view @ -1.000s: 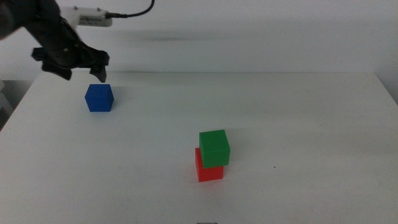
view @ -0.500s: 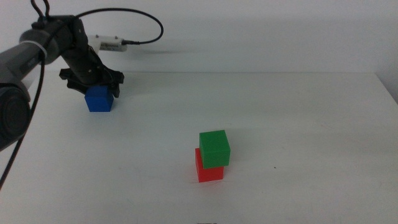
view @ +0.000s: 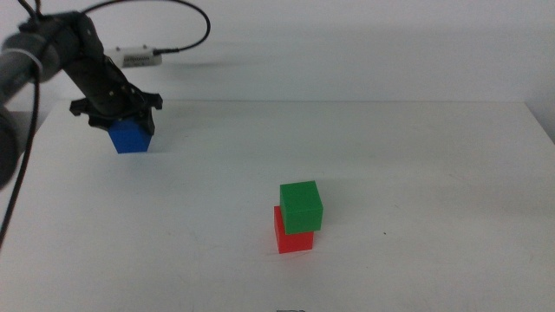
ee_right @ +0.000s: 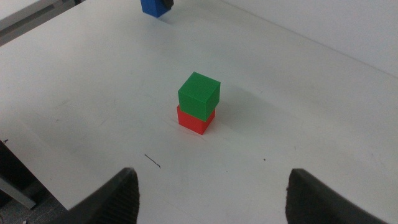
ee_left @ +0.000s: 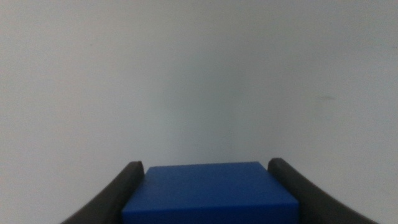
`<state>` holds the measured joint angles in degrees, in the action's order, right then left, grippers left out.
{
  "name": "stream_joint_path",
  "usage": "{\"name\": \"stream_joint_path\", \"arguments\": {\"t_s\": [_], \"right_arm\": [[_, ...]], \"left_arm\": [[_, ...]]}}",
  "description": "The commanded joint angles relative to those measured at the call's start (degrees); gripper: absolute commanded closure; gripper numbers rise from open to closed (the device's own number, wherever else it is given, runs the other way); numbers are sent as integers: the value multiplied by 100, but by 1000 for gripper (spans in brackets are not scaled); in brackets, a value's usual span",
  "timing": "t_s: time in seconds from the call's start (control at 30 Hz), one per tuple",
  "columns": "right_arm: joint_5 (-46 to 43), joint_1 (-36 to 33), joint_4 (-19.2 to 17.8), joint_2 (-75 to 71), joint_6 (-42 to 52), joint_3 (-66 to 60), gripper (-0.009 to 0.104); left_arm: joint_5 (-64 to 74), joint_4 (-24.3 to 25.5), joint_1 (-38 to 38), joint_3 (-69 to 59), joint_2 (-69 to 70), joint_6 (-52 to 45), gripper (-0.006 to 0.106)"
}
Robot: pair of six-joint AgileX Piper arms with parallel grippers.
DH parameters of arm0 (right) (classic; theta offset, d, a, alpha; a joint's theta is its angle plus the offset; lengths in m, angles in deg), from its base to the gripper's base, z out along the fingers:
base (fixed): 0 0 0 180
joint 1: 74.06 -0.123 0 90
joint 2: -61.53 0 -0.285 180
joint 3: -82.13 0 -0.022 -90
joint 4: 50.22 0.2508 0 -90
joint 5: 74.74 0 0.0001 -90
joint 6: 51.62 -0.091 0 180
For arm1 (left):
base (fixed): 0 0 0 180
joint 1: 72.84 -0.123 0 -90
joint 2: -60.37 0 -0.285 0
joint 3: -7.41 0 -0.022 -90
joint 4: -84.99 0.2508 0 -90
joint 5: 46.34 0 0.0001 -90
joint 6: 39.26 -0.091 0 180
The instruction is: Stack red cubes first, then green, then blue cubes in a specific spot.
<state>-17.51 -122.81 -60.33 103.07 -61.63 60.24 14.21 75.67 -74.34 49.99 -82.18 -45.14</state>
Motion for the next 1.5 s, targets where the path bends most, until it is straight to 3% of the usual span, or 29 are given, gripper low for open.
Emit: {"name": "stream_joint_path", "arguments": {"t_s": [0.0,0.17,0.27,0.4,0.5,0.7,0.87,1.47], "right_arm": [[-388,-13,-136,36,85,124,35],[-388,-13,-136,36,85,124,35],[-388,-13,-136,36,85,124,35],[-388,-13,-136,36,85,124,35],[-388,-13,-136,36,85,124,35],[-388,-13,-136,36,85,124,35],[-388,-13,-136,36,85,124,35],[-388,-13,-136,36,85,124,35]], "left_arm": [[-365,-148,112,-346,974,112,102],[-1106,384,580,-2222,2638,1077,102],[-1358,1111,1153,-3055,3477,2148,102],[-828,2172,2259,-3239,3956,3701,102],[-297,2565,3019,-3011,3911,4389,102],[-132,2932,4398,-2589,3880,5300,102],[-119,3090,4962,-2593,3844,6289,102],[-394,3607,5110,-2593,3070,6598,102]]}}
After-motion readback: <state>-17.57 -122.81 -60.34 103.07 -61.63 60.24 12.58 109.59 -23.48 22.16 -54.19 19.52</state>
